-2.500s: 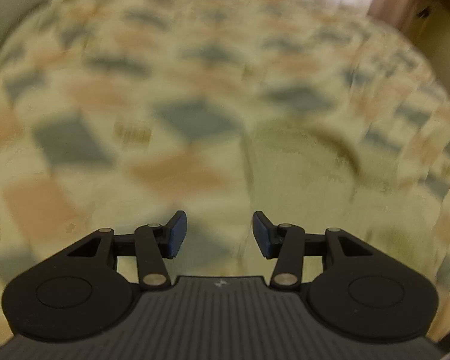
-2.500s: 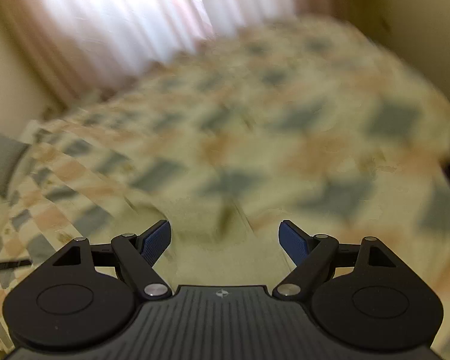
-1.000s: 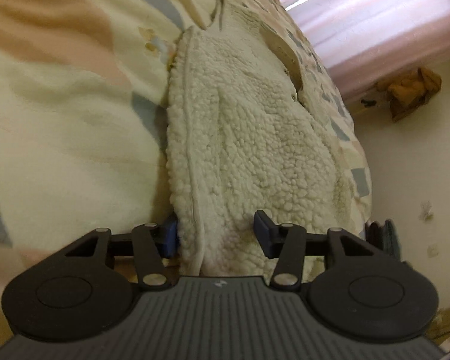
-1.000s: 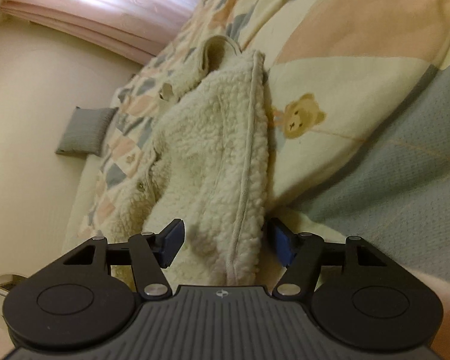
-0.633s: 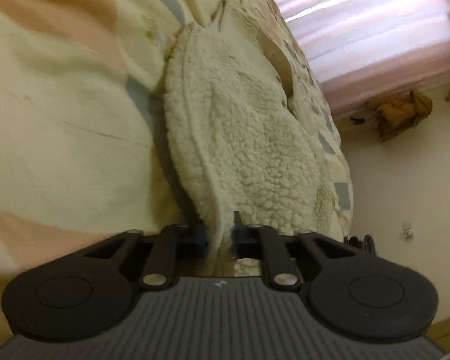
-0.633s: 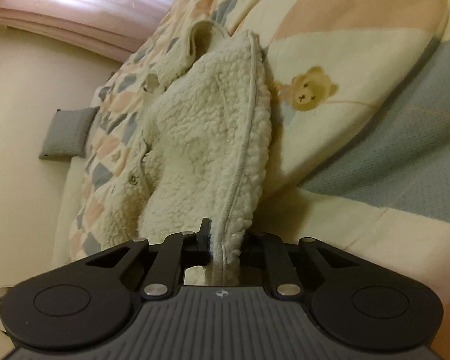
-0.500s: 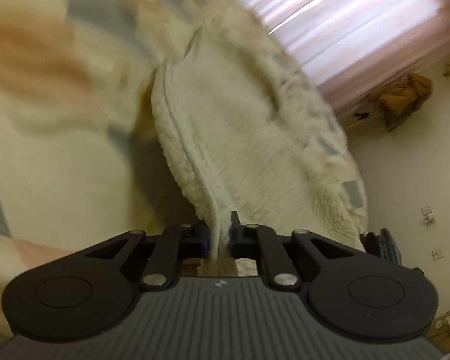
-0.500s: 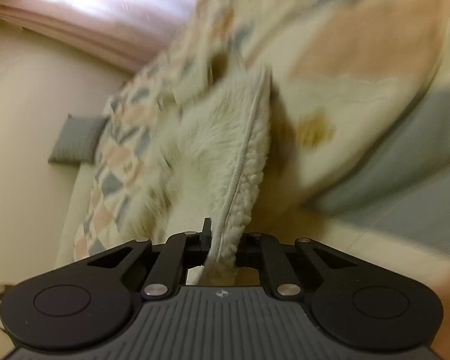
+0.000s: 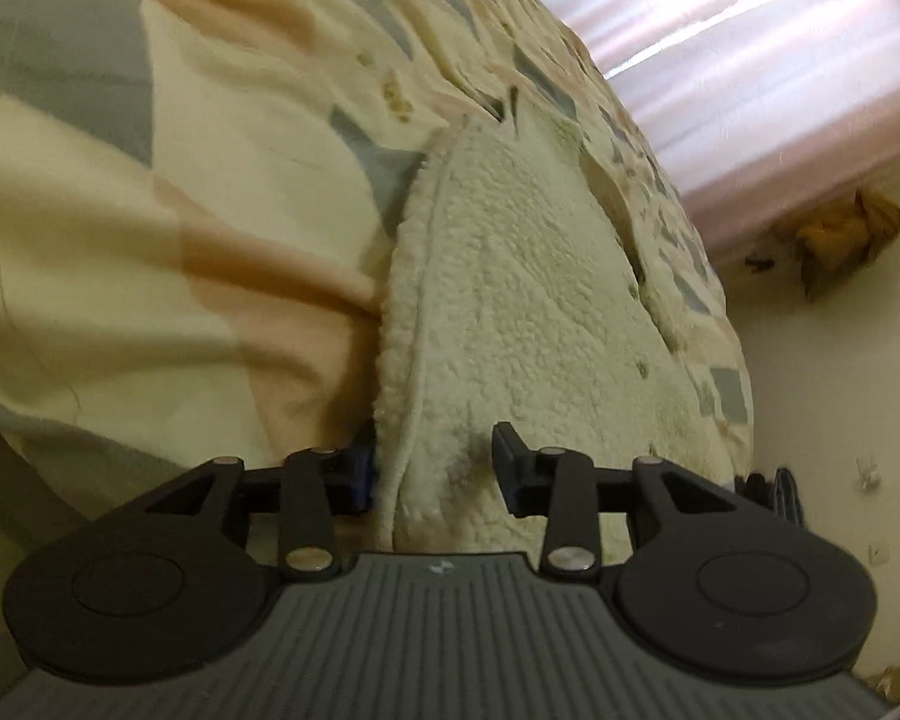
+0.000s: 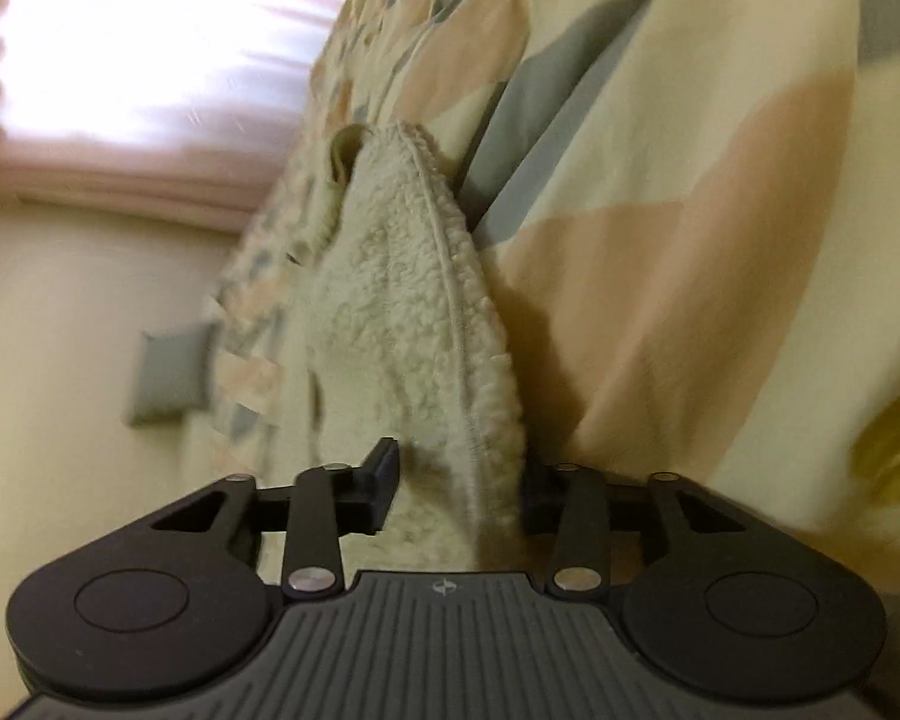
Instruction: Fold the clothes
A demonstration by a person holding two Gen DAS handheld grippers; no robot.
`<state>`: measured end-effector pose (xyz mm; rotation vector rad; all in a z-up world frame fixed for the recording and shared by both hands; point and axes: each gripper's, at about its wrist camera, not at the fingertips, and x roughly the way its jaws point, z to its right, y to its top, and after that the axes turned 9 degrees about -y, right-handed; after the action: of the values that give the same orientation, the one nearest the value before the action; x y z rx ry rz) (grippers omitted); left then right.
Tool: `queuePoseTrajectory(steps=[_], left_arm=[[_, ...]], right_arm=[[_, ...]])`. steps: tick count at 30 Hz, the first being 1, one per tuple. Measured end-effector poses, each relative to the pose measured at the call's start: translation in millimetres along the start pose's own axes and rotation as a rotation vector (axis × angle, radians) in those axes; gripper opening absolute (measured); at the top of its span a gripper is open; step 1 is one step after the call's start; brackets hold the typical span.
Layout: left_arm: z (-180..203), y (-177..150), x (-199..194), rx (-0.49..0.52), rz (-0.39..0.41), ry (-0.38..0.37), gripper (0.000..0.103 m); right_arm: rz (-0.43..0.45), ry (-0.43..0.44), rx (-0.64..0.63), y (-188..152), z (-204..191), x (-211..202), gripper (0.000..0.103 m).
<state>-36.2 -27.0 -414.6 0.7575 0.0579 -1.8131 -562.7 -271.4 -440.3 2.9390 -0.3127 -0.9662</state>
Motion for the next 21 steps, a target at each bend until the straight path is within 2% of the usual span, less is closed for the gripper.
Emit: queuePoseTrajectory(steps=[1,2,3,6,8,11,17,19,21], left_arm=[[6.3,3.1,3.3,0.017,-0.01,0.004,0.027],[12.5,6.1,6.6,0.033,-0.021,0.008,0.009],[18.8,9.2,9.9,0.05,-0.031,0.011,0.009],[57.1,23.4,-6.6,0.158,-0.018,-0.039,0.008],[97.4,36.1,-31.2,0.26,0.014,-0.076,0.008],[171.1,52.1,-77.1,0.449,0.079,-0.106,0.008],[301.3,67.9,-175.2,0.675,0.186,-0.171,0.009],[328.6,70.8,-195.9,0.712,0.224,-0.183,0.009],[348.7,75.3,-198.1,0.736,0.254,-0.184,0.009]], right_arm=[[-0.007,0.009,-0.001,-0.4,-1.3,4.4,0.036],[-0.024,0.003,-0.016,-0.3,-4.9,8.7,0.017],[-0.037,-0.011,-0.031,-0.1,-10.0,12.5,0.013],[-0.039,0.007,-0.049,3.5,-29.3,5.6,0.011],[-0.01,0.097,-0.053,6.8,-48.5,-18.3,0.01],[0.05,0.188,-0.135,8.7,-95.4,-65.0,0.01],[0.236,0.362,-0.378,3.0,-197.9,-188.1,0.01],[0.314,0.399,-0.457,2.1,-229.2,-224.8,0.01],[0.385,0.409,-0.517,4.2,-253.9,-245.3,0.009]])
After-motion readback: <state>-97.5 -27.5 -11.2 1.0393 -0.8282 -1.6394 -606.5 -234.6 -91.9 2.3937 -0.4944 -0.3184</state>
